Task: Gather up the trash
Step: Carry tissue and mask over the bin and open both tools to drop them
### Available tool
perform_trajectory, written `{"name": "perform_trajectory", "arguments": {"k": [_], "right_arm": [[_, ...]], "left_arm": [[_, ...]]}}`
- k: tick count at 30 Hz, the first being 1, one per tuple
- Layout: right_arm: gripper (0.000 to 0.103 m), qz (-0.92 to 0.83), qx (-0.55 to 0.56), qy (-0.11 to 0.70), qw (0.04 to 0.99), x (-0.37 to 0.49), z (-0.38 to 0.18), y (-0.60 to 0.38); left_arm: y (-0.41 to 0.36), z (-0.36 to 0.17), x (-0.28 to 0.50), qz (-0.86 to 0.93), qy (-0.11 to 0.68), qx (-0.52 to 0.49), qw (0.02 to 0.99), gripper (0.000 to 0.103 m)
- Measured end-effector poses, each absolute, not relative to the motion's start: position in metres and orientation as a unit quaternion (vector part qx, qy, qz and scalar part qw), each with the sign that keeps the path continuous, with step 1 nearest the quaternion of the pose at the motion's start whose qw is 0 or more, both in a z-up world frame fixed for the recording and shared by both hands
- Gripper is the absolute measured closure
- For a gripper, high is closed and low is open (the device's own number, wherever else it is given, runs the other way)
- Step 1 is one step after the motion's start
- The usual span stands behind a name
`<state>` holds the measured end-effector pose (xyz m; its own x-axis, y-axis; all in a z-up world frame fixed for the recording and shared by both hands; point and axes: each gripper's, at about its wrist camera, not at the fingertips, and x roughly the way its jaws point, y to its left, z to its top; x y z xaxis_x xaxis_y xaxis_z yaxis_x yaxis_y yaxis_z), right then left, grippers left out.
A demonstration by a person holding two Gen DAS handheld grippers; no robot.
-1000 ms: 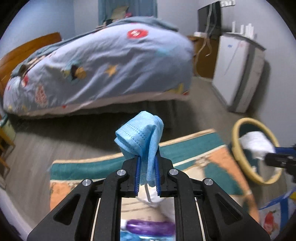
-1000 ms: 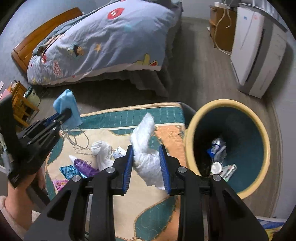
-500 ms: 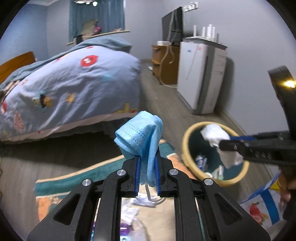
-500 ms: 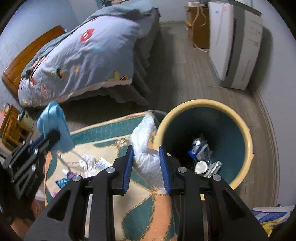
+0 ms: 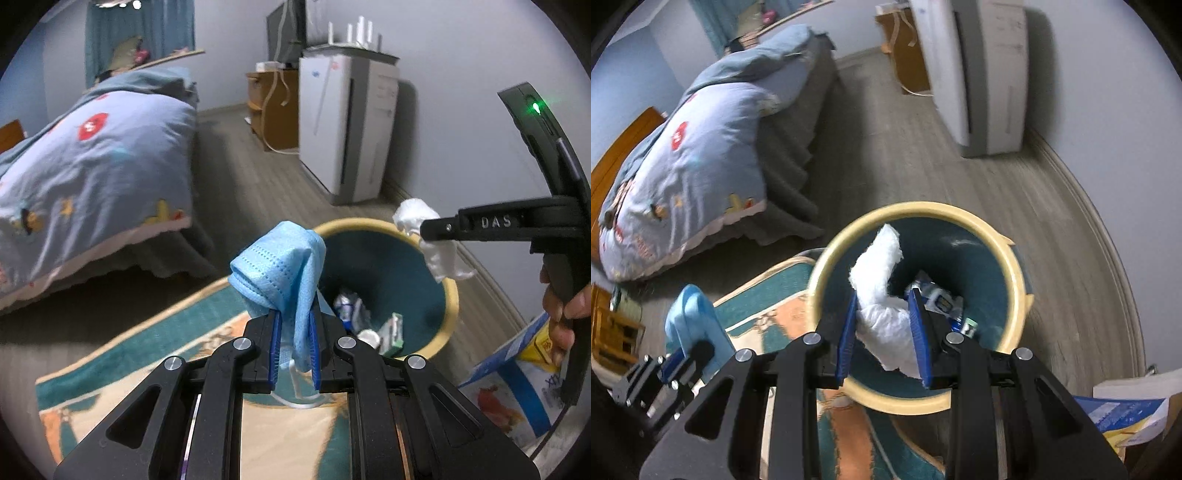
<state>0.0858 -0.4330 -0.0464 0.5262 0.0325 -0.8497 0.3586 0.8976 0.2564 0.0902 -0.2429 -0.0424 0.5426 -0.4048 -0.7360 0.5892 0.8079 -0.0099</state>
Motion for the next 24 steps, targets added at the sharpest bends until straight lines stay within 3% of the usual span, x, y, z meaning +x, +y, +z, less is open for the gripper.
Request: {"name": "perform_trajectory", "arguments": {"k": [13, 24], "right_arm": [[0.075, -0.108, 0.225, 0.487, 0.837, 0.090, -0.070, -0.461], [0.074, -0.119, 0.237, 0.506, 0.821, 0.099, -0.096, -0.474]], "left_arm": [[-0.296, -0.083, 0.089, -0.316, 0.407, 0.157, 0.842, 0.089], [-0.294, -0.109, 0.104, -0.318, 0.442, 0.124, 0.829, 0.089]]}}
